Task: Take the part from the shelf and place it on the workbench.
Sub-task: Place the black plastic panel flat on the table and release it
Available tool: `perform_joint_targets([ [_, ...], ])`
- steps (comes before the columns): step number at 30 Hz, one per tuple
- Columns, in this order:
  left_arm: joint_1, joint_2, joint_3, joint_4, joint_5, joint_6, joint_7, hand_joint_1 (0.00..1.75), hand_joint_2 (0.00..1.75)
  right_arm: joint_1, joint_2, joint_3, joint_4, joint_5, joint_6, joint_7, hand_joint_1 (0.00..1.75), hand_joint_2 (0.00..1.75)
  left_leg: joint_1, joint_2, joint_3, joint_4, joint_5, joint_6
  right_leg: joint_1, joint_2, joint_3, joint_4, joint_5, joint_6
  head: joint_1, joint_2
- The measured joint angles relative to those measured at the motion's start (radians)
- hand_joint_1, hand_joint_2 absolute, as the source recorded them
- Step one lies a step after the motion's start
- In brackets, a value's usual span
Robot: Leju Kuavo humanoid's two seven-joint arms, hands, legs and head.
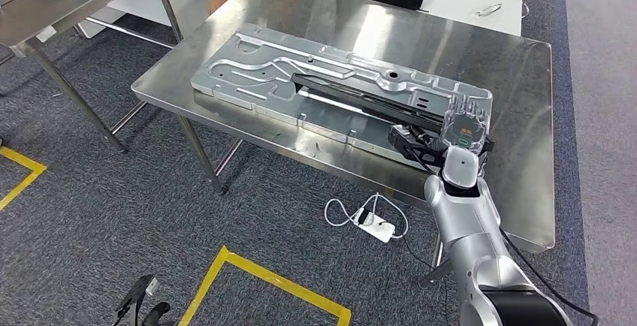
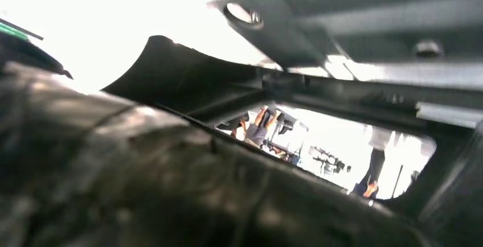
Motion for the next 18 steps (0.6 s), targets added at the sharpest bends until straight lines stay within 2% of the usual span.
perform_joint_targets([
  [18, 0.0, 0.0, 0.0, 0.01, 0.001, 0.004, -0.004, 0.0, 0.0, 0.008, 0.009, 0.013, -0.045, 0.0, -0.004, 0.0, 0.0, 0.0, 0.0, 0.0, 0.0, 0.0, 0.0, 0.0, 0.0, 0.0, 0.0, 0.0, 0.0, 0.0, 0.0, 0.0],
])
